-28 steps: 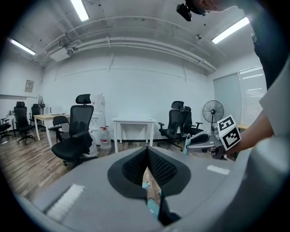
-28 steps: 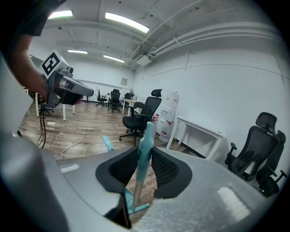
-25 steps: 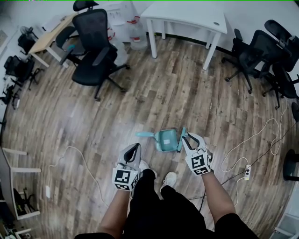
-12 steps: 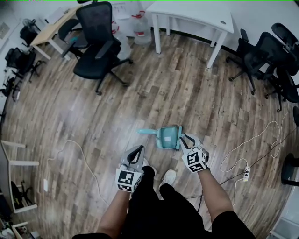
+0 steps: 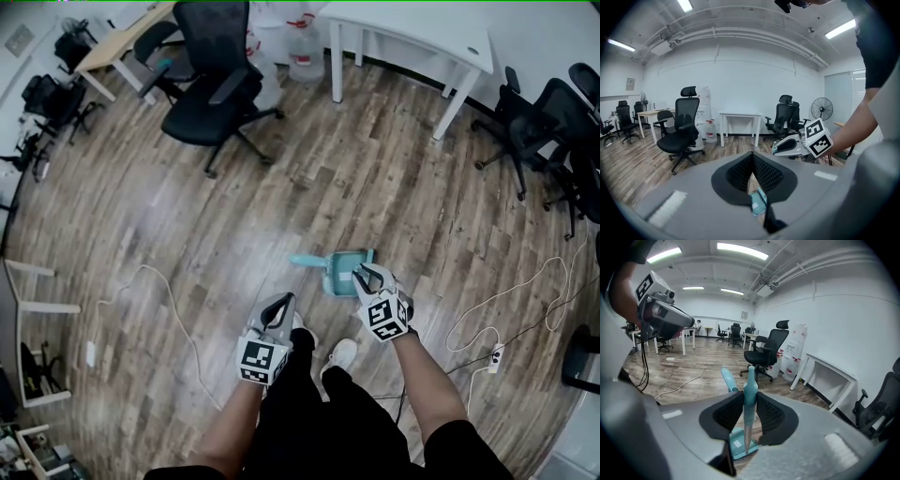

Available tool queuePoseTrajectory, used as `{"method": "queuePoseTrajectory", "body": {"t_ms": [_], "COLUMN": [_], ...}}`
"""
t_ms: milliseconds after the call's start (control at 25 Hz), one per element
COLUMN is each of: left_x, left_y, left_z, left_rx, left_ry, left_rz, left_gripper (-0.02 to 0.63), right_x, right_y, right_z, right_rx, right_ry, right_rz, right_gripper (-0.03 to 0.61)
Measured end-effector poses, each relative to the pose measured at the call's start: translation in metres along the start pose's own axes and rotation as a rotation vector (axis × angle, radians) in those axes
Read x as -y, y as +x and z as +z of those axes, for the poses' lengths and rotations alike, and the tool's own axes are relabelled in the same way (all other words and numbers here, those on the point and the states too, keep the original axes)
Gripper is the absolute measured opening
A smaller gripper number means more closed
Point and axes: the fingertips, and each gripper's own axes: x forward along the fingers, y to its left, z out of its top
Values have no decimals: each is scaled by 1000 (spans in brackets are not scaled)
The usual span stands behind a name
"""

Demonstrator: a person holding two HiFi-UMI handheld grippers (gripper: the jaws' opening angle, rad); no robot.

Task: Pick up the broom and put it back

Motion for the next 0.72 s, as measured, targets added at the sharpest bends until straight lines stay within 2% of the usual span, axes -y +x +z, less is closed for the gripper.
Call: {"method": "queuePoseTrajectory", "body": {"t_ms": [160,480,600,720], "left_x": [-4,-5,-7,-8], "left_y": [-4,-2,-2,-4], "left_z": [-2,-11,-12,-11], "left_rx": [3,-42,-40,-21], "left_ry": [29,94,76,-5], "left_rz": [10,-1,-5,-26], "left_gripper": [20,20,20,20], "right_x": [-8,-22,-30,-35], "right_y": [10,28,35,40], "right_z": [8,19,22,23], "right_rx": [0,13,12,9], "right_ry": [-5,-15,-20,-21], "right_rz": [34,65,77,87], "right_gripper": [93,92,92,92]}}
